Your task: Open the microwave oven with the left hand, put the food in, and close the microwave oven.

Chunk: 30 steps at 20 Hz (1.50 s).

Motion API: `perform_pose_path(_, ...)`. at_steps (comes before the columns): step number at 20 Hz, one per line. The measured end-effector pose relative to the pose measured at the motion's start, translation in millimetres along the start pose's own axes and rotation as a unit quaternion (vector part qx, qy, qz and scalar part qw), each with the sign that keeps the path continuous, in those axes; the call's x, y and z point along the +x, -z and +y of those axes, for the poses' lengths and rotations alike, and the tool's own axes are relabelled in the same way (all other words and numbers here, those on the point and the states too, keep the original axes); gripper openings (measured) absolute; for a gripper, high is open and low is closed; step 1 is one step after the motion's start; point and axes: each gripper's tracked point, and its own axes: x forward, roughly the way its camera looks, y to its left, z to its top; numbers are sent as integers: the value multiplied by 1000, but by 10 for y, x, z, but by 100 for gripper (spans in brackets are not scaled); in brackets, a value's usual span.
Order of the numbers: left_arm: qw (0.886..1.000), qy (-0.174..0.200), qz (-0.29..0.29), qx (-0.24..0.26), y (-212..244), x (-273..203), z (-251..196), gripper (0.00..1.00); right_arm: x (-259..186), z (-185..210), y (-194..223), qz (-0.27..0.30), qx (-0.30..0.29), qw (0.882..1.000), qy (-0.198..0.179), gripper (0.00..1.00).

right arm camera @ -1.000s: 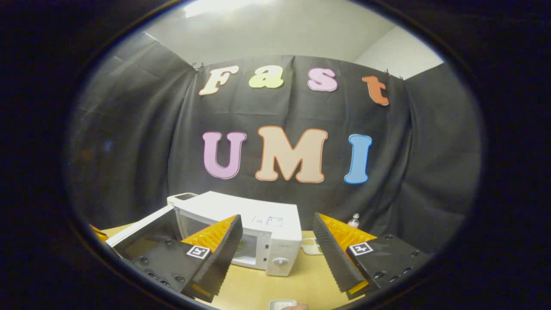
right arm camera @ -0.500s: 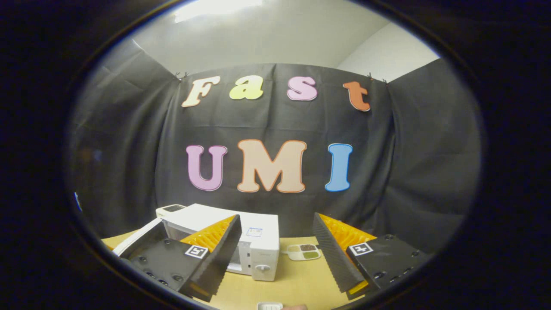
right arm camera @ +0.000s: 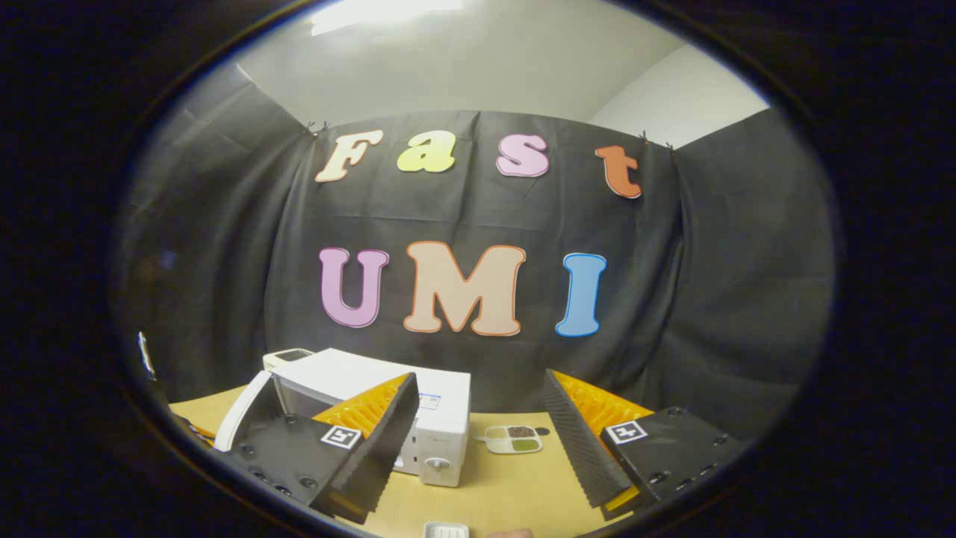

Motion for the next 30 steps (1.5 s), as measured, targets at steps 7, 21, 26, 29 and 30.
perform_pose_path(7, 999, 37, -15, 22, -200, 276, -463, 1, 34, -82, -36, -7, -10, 1000, -5, 96)
perform_pose_path(21, 997, 75, -30, 8, -613, 977, -1093, 0, 223, -267, -93, -22, 12, 1000, -17, 96)
perform_pose_path(26, 996, 89, -17, -5, -659, 1237, -1268, 0, 306, -349, -66, -22, 7, 1000, -18, 96)
perform_pose_path(29, 996, 92, -14, -5, -691, 1362, -1335, 1, 362, -412, -78, -24, 14, 999, -16, 96)
perform_pose_path(30, 996, 92, -14, -2, -716, 1405, -1353, 0, 376, -417, -75, -24, 18, 999, -16, 96)
